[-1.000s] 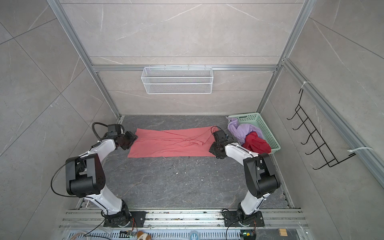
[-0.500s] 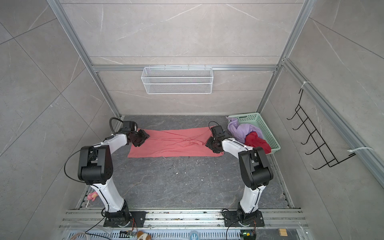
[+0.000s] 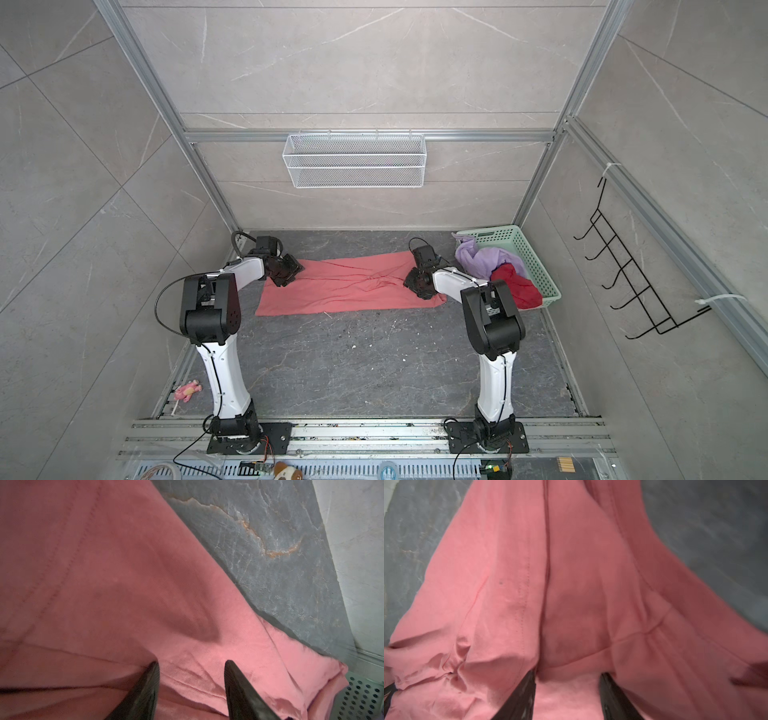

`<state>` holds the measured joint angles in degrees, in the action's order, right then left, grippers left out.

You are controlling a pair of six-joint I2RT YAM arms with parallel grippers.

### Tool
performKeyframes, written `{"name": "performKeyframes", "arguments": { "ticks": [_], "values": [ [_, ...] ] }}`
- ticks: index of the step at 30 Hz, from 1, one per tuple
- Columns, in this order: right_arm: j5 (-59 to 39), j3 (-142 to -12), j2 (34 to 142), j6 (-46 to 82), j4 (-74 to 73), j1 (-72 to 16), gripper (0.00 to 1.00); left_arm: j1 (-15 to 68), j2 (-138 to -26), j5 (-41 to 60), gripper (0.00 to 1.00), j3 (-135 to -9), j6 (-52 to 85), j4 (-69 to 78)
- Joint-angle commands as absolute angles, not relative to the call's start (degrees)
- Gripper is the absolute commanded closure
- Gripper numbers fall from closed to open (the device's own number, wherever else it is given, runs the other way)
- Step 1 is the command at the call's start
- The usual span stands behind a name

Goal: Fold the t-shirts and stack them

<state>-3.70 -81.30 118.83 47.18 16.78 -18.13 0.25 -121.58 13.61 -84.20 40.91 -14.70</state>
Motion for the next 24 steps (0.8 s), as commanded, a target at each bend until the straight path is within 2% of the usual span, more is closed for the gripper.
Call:
{"name": "performKeyframes", "arguments": {
  "ticks": [1,12,19,24],
  "values": [
    [-4.22,-86.60,124.24,44.27,22.00,-17.63,0.48,-0.38,-119.65,12.44,0.46,-76.06,44.35,-17.79],
    [-9.16,-112.44,139.52,41.22,31.31,-16.61,0.49,0.22,-101.42,13.70,0.46,-45.51,52.39,-8.92],
    [-14.54,-133.93,152.29,42.26,36.66,-16.11,0.49,13.44,-88.46,12.95,0.46,-29.43,63.32,-8.53],
    [-18.37,-148.42,161.25,45.30,38.82,-16.12,0.49,24.53,-79.98,11.16,0.46,-23.17,71.33,-11.98]
  ]
}}
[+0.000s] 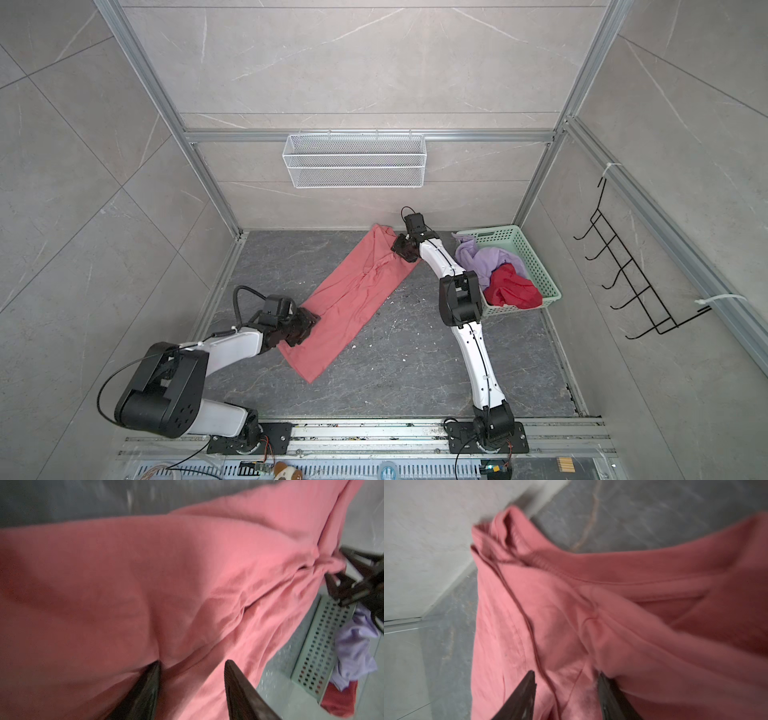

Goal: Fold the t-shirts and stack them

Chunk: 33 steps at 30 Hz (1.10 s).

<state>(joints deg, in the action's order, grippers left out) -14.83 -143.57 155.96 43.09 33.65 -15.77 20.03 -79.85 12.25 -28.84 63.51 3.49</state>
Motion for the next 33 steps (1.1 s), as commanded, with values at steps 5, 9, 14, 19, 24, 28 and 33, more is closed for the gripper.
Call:
{"name": "performKeyframes", "arguments": {
  "ticks": [5,9,14,19,24,28,33],
  "values": [
    [-18.88,-151.43,164.39,50.28,35.65,-16.03,0.48,32.87,-76.22,10.94,0.45,-21.73,75.55,-13.64],
    [-22.01,-151.28,165.46,54.12,28.87,-15.92,0.49,39.55,-76.86,11.23,0.44,-25.16,75.25,-14.58],
    [-25.95,-155.50,166.40,54.89,25.19,-15.86,0.48,42.91,-76.98,8.41,0.44,-31.34,71.67,-20.45],
    [-27.16,-156.78,161.27,47.24,24.17,-15.44,0.48,42.85,-73.11,3.75,0.43,-37.77,65.86,-27.35],
    [-27.21,-154.98,155.07,40.11,30.42,-15.42,0.48,39.61,-72.25,-0.34,0.39,-43.12,56.02,-29.09],
    [-24.17,-141.34,147.43,37.64,31.17,-16.54,0.48,35.46,-75.85,1.29,0.39,-46.49,47.91,-26.27],
    [-19.35,-126.52,139.03,37.52,27.71,-18.58,0.48,32.19,-83.62,5.41,0.39,-51.71,39.07,-25.05]
  ]
}}
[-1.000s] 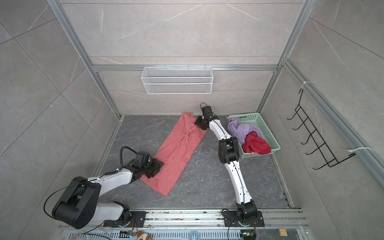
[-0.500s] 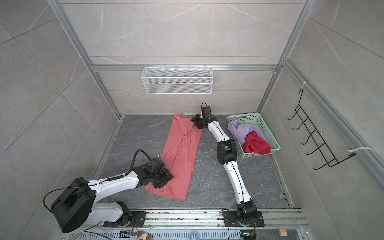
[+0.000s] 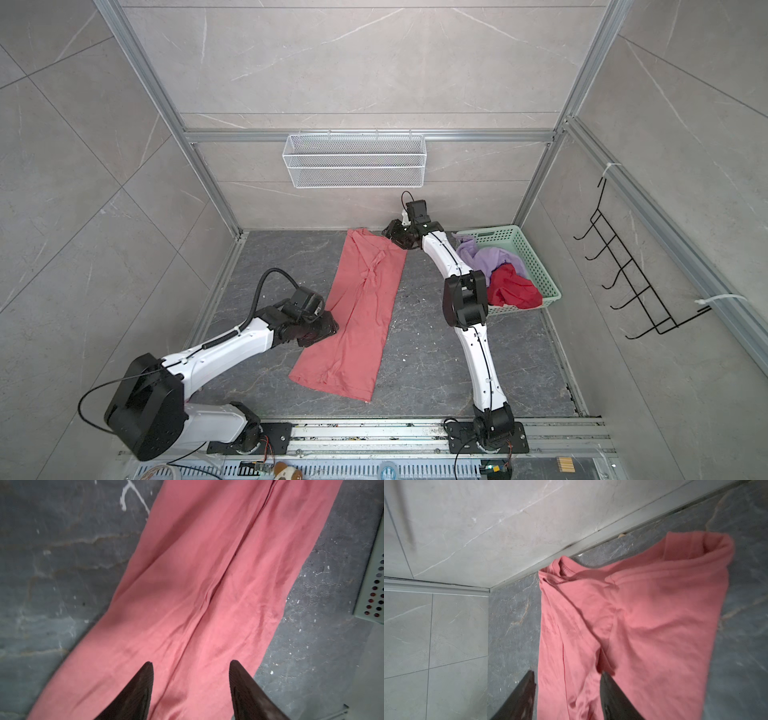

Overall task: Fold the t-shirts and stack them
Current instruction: 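Hold both shirt ends and straighten the long strip with both grippers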

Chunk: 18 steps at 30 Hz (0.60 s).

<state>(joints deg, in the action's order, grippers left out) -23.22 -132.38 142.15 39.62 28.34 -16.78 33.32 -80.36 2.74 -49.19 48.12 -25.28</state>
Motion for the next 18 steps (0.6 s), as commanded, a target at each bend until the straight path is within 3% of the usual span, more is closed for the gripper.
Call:
{"name": "performKeyframes", "arguments": {
  "ticks": [1,8,18],
  "values": [
    [-18.55,-125.36,138.50,37.61,27.48,-18.96,0.48,31.92,-84.71,6.25,0.39,-52.06,37.95,-24.42],
    [-14.59,-125.17,142.68,38.74,27.94,-22.09,0.48,30.91,-90.25,9.88,0.40,-51.66,36.80,-20.85],
    [-9.76,-136.79,153.02,41.34,36.55,-24.88,0.49,31.86,-89.67,14.65,0.41,-38.47,47.42,-11.01]
  ]
}}
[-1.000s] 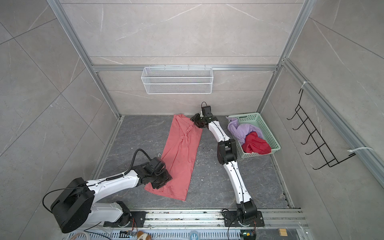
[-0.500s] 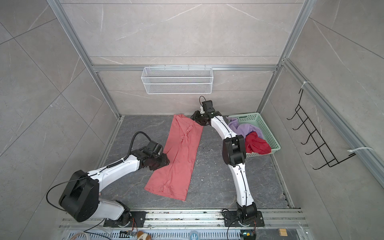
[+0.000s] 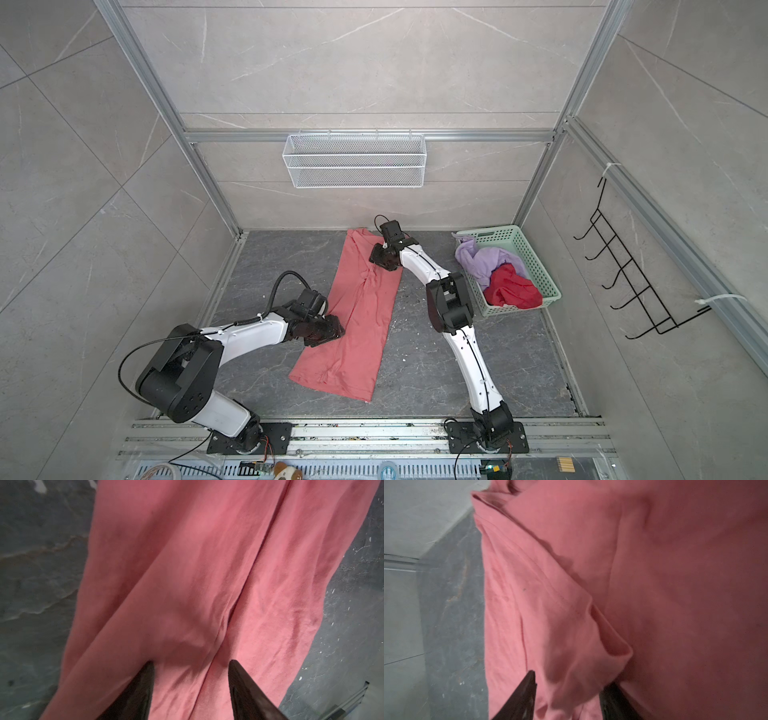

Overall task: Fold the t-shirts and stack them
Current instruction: 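Hold both shirt ends and straighten the long strip with both grippers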

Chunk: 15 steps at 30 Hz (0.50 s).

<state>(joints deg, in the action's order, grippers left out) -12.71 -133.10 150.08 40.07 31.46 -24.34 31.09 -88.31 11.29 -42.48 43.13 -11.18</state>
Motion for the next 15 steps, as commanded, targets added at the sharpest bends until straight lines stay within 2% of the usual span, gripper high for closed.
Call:
{"name": "performKeyframes", "arguments": {
  "ticks": [1,10,15],
  "values": [
    [-9.76,-138.05,154.04,41.69,36.87,-24.91,0.49,32.32,-89.42,14.68,0.41,-37.30,48.39,-10.36],
    [-11.86,-153.27,163.23,43.35,38.80,-24.88,0.49,38.02,-87.69,14.95,0.41,-31.40,56.85,-4.70],
    [-11.95,-154.71,164.23,43.91,38.91,-24.36,0.49,38.94,-86.83,12.85,0.41,-30.46,59.32,-3.96]
  ]
}}
